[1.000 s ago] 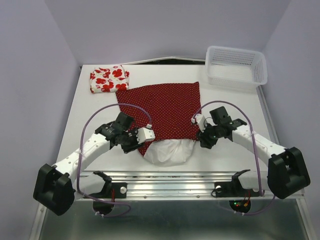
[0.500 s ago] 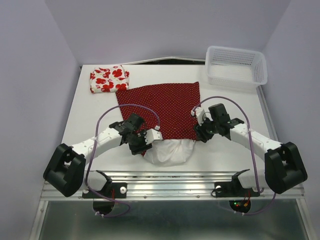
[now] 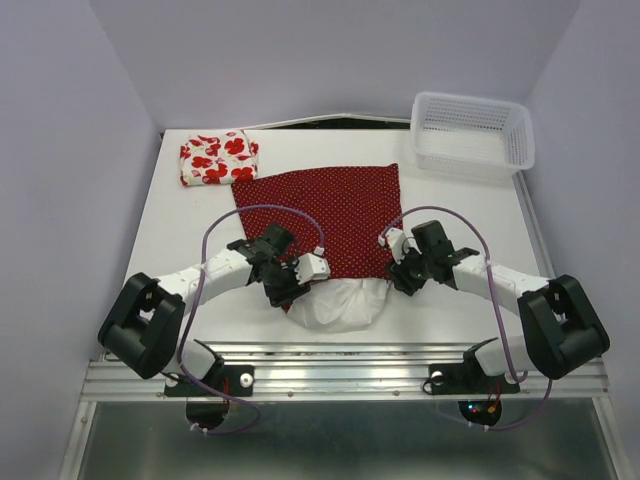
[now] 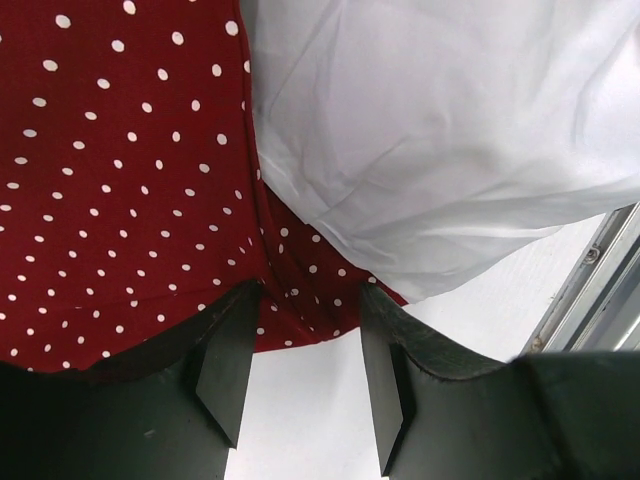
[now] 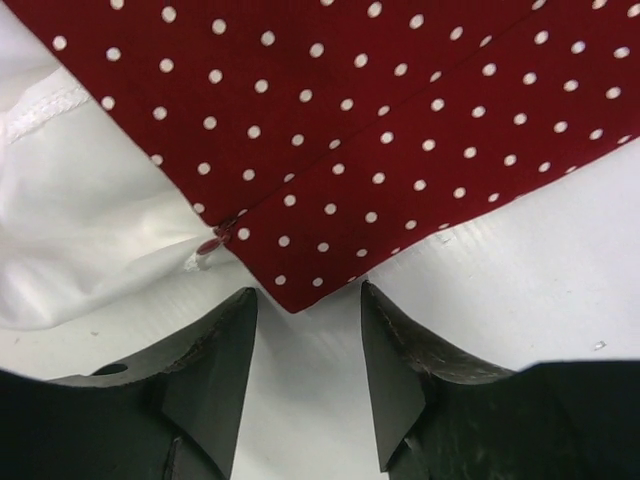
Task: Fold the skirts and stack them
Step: Flatten the skirt out
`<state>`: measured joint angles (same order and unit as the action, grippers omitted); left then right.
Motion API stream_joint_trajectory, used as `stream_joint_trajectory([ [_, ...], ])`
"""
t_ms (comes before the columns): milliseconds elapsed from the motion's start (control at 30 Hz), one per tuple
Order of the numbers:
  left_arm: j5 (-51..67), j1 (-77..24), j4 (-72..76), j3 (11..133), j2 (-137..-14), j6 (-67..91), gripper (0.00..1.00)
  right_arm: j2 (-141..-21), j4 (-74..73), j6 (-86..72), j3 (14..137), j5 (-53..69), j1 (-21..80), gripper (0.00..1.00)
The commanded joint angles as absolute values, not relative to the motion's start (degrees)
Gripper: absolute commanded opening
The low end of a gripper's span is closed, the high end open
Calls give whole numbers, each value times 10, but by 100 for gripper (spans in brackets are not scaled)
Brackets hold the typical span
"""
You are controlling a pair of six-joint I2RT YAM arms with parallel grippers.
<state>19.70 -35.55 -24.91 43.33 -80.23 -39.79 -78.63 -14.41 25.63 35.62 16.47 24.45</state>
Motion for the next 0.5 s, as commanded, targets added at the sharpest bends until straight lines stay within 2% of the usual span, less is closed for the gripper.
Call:
stream_joint_trajectory([
  [0, 216, -358, -243, 458, -801, -390, 56, -787, -62, 230, 355, 132, 249, 49],
  [133, 219, -359, -233, 462, -797, -379, 55, -778, -51, 203, 359, 136, 254, 38],
  [200, 212, -359, -218, 461, -796, -367, 51, -773, -46, 191, 360, 139, 254, 34],
  [267, 193, -359, -198, 461, -797, -349, 40, -773, -42, 180, 363, 140, 254, 22],
  [300, 178, -359, -188, 463, -796, -345, 28, -773, -40, 180, 366, 141, 254, 17],
  [333, 171, -359, -184, 463, -794, -337, 21, -773, -41, 177, 368, 144, 254, 7],
  [367, 163, -359, -178, 464, -789, -330, 12, -773, -42, 172, 371, 144, 254, 3],
  [400, 143, -359, -171, 465, -785, -323, 4, -771, -46, 168, 378, 145, 254, 1],
  [467, 132, -359, -156, 468, -766, -304, 0, -766, -53, 162, 385, 150, 254, 1],
])
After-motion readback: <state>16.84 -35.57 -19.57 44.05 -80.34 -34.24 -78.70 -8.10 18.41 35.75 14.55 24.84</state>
